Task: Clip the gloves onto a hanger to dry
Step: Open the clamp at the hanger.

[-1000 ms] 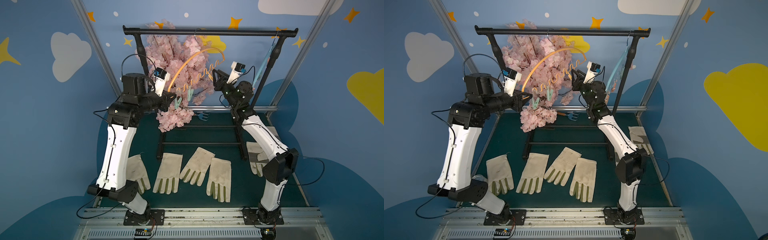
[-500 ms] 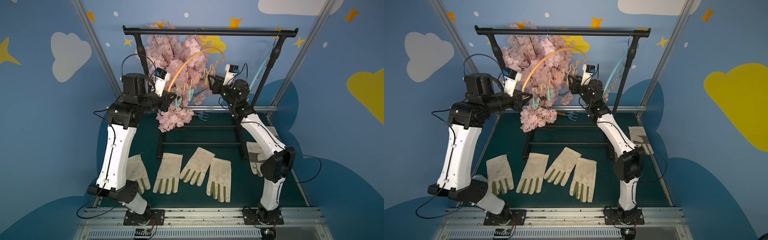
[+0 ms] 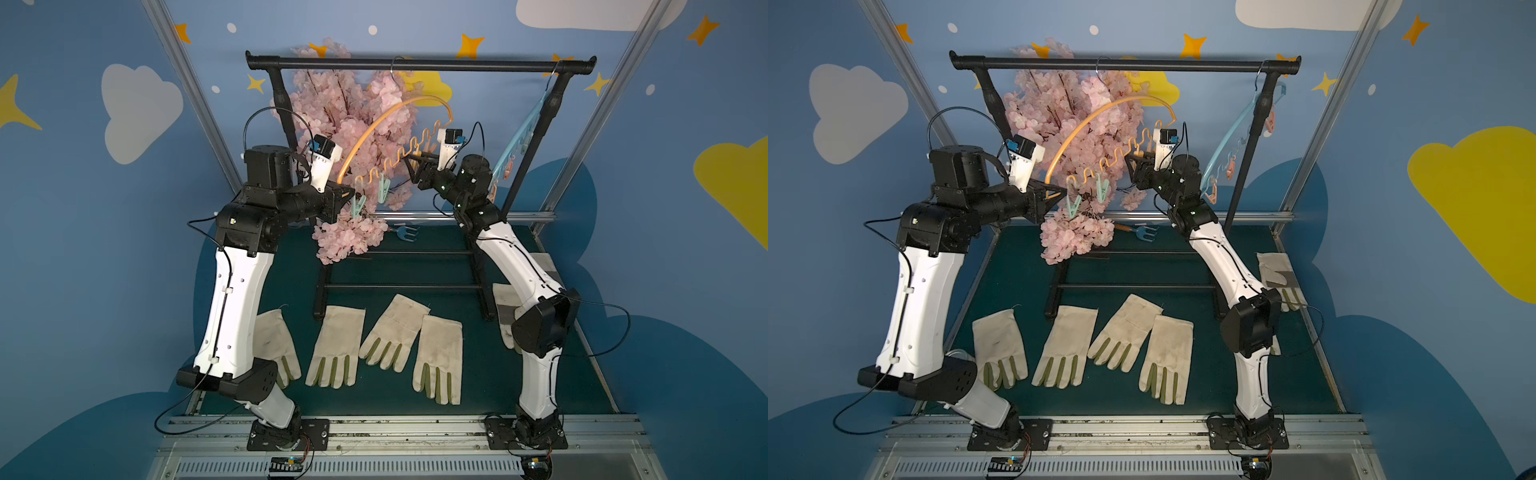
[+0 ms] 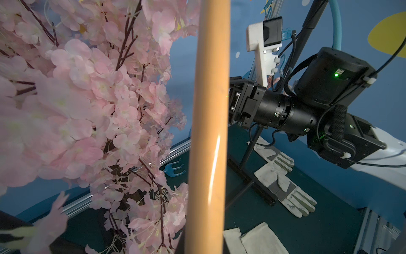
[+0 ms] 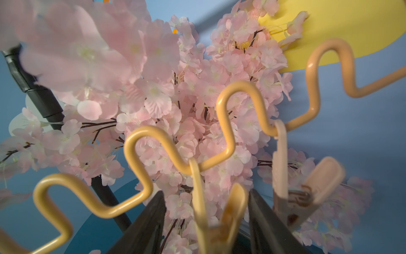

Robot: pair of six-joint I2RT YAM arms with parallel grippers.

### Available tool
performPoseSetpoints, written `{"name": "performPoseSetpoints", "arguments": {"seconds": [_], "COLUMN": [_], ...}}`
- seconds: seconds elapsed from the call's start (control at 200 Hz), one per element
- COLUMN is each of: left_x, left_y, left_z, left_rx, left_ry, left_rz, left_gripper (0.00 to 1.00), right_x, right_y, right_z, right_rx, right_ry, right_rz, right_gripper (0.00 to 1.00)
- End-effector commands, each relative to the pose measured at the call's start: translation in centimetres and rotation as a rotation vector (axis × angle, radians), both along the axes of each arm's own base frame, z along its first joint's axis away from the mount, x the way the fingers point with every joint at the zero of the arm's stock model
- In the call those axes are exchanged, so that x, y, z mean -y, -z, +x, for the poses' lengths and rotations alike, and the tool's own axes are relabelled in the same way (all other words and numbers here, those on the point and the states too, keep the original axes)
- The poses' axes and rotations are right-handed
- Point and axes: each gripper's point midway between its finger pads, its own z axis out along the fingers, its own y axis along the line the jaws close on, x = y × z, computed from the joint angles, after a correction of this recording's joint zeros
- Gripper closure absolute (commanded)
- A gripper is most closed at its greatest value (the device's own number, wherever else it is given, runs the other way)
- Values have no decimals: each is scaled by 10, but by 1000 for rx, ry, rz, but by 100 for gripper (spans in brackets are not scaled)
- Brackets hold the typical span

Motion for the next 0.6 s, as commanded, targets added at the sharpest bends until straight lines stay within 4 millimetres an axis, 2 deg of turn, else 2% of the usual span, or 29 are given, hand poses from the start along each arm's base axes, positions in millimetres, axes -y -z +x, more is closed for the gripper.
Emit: {"name": "performPoseSetpoints", "arguments": {"seconds": [0.0, 0.21, 0.386, 0.596], "left_x": [-2, -3, -1, 0], "left_y": [-6, -3, -3, -5], "left_z": [-2, -2, -4, -7], "left_rx": [17, 12, 10, 10], "left_ry": [3, 1, 9, 21], "left_rz": [-1, 14, 13, 10], "left_gripper": [97, 97, 97, 97], "right_x": [4, 4, 7, 5], "right_y": [-8, -11, -11, -11], "right_z": [3, 1, 8, 11], "right_rx": [20, 34, 14, 10], "right_ry": [-19, -69, -99, -143], "right_rz": [8, 14, 32, 45], "right_gripper": [39, 37, 37, 40]}}
